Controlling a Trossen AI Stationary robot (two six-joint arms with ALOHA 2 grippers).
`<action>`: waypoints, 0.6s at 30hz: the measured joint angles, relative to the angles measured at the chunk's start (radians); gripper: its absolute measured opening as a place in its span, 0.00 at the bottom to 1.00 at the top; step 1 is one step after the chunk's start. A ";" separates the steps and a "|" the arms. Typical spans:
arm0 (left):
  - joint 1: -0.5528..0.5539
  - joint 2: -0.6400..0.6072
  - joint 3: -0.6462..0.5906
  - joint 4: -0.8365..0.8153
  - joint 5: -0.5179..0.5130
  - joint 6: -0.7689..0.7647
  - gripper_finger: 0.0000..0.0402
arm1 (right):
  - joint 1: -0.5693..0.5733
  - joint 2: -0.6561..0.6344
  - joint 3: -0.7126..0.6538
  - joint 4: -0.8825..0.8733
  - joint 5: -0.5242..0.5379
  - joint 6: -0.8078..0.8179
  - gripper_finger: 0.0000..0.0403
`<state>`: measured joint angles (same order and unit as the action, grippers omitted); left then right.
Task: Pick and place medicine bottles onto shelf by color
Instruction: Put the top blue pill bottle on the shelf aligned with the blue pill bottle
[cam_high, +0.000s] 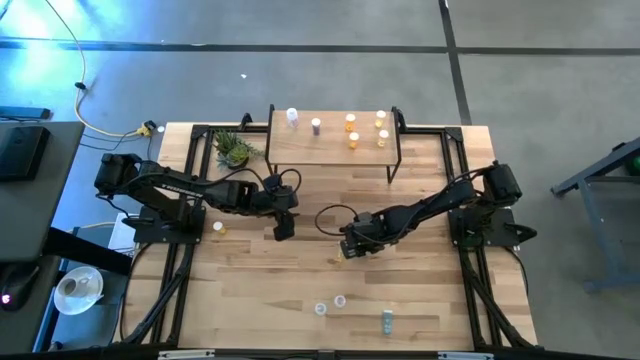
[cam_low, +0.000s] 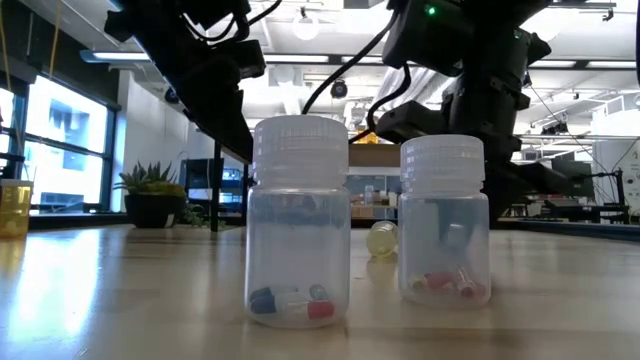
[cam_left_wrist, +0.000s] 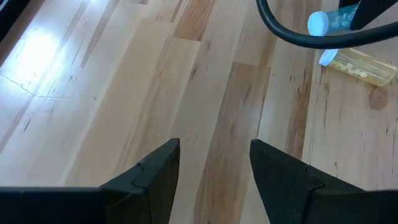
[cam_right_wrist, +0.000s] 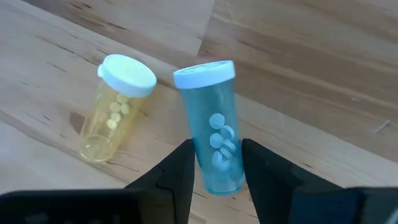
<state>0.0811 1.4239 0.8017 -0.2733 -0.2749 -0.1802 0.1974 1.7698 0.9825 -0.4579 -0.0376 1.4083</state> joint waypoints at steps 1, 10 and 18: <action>0.000 0.000 0.000 0.000 0.000 0.000 0.46 | 0.000 0.000 0.000 -0.006 0.000 -0.003 0.30; 0.000 0.000 0.000 0.000 0.002 0.000 0.46 | 0.000 -0.002 0.001 -0.020 0.005 -0.056 0.21; 0.000 0.000 0.000 0.000 0.002 0.000 0.46 | 0.000 -0.029 -0.001 -0.022 0.047 -0.129 0.21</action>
<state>0.0807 1.4239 0.8017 -0.2729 -0.2727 -0.1802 0.1974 1.7412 0.9813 -0.4794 0.0098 1.2790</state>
